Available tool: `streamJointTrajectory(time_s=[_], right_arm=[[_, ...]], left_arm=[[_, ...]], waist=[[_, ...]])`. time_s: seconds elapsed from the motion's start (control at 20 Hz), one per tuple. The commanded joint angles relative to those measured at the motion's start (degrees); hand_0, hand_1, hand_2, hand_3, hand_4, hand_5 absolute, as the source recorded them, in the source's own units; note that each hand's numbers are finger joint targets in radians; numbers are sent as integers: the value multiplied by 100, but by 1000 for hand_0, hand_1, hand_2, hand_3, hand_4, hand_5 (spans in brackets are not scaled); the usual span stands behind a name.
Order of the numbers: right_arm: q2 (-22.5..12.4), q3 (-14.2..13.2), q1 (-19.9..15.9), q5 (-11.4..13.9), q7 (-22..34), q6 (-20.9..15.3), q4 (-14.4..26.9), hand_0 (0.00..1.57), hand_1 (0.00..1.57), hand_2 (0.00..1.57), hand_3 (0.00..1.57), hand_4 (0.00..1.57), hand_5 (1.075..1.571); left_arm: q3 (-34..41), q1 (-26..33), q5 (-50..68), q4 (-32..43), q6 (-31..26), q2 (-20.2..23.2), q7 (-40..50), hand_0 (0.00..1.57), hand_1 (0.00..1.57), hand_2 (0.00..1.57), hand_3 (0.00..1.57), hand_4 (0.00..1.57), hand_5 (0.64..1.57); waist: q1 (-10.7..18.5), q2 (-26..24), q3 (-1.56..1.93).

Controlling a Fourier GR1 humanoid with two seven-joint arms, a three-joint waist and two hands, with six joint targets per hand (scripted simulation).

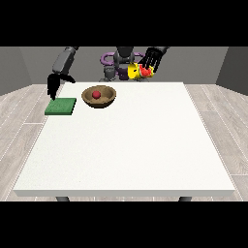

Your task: Pick the cup and pour the ball into the bowl, then pick the bowl and place it on the pad

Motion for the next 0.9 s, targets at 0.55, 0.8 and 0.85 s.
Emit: streamJointTrajectory(time_s=[0.55, 0.8, 0.85], right_arm=[[697, 449, -92, 0, 346, -43, -762, 0, 0, 0, 0, 331, 1559], [1136, 894, -78, 211, 776, -377, -1175, 0, 0, 0, 0, 20, 1540], [1005, 778, 64, 229, 466, -306, -838, 0, 0, 0, 0, 0, 1545]], left_arm=[[2226, 1082, 4227, 234, -339, -397, -2684, 0, 0, 0, 0, 0, 1531], [2530, 1157, 4366, 1060, -269, -262, -3191, 0, 0, 0, 0, 0, 1523], [2329, 1053, 4357, 735, -520, -300, -2689, 0, 0, 0, 0, 0, 1527]], waist=[[-529, 855, 11], [-1042, 533, 22], [-843, 391, 26]])
